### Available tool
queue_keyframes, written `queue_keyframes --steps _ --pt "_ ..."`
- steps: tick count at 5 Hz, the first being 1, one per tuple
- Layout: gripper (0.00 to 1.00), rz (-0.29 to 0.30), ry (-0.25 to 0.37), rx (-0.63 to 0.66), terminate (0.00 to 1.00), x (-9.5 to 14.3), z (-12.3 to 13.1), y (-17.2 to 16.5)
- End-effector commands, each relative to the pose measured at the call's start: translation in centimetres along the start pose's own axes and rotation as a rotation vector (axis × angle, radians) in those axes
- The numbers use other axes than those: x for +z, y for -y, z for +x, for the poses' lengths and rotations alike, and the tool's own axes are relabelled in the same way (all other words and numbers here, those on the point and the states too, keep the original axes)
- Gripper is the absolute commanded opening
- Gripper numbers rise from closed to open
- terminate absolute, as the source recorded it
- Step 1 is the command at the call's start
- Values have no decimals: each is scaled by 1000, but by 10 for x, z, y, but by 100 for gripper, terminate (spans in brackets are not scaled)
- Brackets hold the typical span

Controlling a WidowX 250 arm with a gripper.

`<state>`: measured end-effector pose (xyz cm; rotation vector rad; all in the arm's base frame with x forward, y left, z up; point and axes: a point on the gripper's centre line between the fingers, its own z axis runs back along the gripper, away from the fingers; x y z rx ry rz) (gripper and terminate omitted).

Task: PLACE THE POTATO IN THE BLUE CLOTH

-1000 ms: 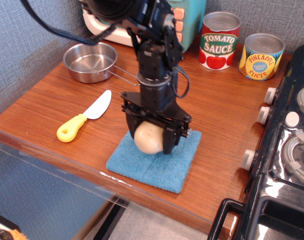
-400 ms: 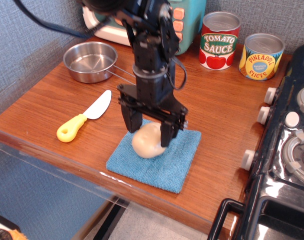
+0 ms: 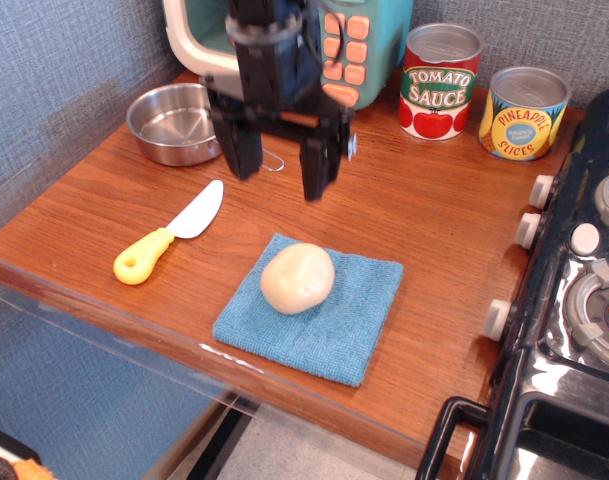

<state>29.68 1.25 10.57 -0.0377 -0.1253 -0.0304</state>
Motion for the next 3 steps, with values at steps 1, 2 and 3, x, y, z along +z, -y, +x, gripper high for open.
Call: queue_keyframes --steps 1,2,3 --pt "100 18 -23 27 0 3 2 -28" --pt "100 18 -23 27 0 3 2 -28" --pt "100 18 -23 27 100 3 2 -28"
